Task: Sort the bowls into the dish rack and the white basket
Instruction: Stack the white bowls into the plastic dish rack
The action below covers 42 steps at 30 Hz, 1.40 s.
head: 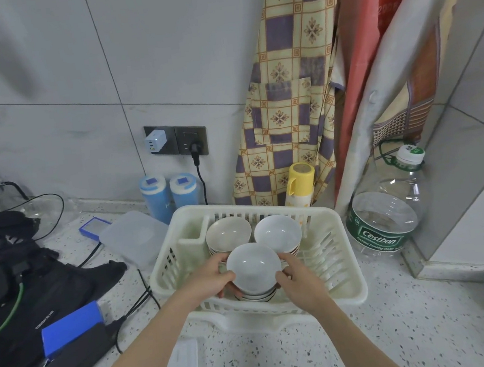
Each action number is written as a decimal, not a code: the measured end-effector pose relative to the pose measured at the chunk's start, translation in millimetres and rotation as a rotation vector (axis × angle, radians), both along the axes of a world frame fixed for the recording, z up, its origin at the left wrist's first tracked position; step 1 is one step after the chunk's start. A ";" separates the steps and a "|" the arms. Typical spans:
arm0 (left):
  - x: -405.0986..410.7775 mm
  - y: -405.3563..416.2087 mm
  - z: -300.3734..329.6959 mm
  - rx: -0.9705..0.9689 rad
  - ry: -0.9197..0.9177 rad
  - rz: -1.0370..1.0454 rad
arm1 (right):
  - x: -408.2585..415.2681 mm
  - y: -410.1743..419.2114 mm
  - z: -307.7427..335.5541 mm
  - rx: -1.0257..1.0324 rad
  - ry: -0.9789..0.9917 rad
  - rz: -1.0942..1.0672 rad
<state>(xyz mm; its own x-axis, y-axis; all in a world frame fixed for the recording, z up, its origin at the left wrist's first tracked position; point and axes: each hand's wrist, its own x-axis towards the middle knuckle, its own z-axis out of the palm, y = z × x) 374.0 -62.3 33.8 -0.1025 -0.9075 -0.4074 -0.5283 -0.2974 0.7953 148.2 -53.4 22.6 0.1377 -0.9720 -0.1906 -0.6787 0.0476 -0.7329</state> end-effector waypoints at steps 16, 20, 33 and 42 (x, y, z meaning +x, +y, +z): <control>-6.3 -6.7 -7.6 0.085 -0.159 -0.030 | 0.6 -3.3 1.5 0.079 0.119 0.055; -7.8 -5.9 -6.7 0.083 -0.220 -0.045 | 1.4 -4.7 1.4 0.073 0.157 0.074; -9.2 -7.4 -9.5 -0.044 -0.369 0.005 | -1.5 -14.2 -8.3 0.147 0.005 -0.043; -8.6 -16.8 -19.2 0.046 -0.484 0.043 | -0.1 -22.1 0.4 0.447 -0.081 -0.142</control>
<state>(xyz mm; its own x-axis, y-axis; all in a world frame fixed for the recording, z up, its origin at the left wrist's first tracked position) 365.4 -79.1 14.6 0.1460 -0.8866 -0.4390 -0.8206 -0.3564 0.4467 148.2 -75.5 23.0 0.0407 -0.8077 -0.5882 -0.5844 0.4583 -0.6697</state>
